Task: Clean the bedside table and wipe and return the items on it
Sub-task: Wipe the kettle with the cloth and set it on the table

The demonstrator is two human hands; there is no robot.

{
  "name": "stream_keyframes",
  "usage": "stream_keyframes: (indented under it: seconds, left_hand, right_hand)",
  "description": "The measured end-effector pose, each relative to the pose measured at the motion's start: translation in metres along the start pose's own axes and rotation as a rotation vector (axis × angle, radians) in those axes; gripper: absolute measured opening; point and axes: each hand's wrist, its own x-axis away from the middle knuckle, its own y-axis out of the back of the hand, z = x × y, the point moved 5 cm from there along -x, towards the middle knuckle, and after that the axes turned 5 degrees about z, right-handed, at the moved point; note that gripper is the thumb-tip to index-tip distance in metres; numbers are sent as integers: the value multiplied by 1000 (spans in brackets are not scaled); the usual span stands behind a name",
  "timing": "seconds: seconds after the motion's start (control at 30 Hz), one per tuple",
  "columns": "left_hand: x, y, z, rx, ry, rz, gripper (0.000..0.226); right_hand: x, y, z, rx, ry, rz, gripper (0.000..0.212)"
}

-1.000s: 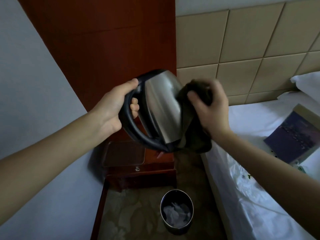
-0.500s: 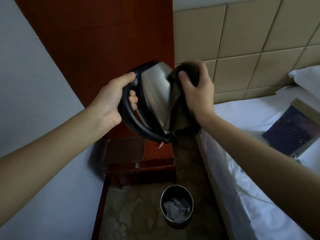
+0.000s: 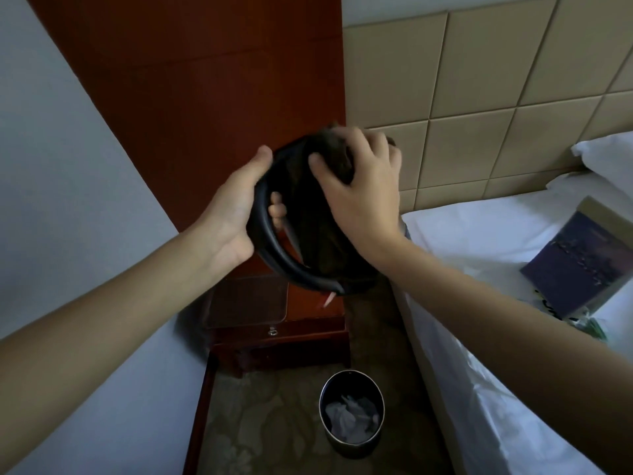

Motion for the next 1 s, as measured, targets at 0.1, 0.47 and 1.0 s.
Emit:
stream_keyframes:
  seconds: [0.1, 0.47, 1.0]
  left_hand:
    - [3, -21, 6, 185, 1, 47, 58]
    - [-2, -3, 17, -61, 55, 134, 65]
    - [-17, 22, 5, -2, -184, 245, 28]
  right_hand:
    - [2, -14, 30, -4, 47, -59, 29]
    - [-2, 44, -43, -150, 0, -126, 20]
    - [21, 25, -91, -555, -473, 204, 12]
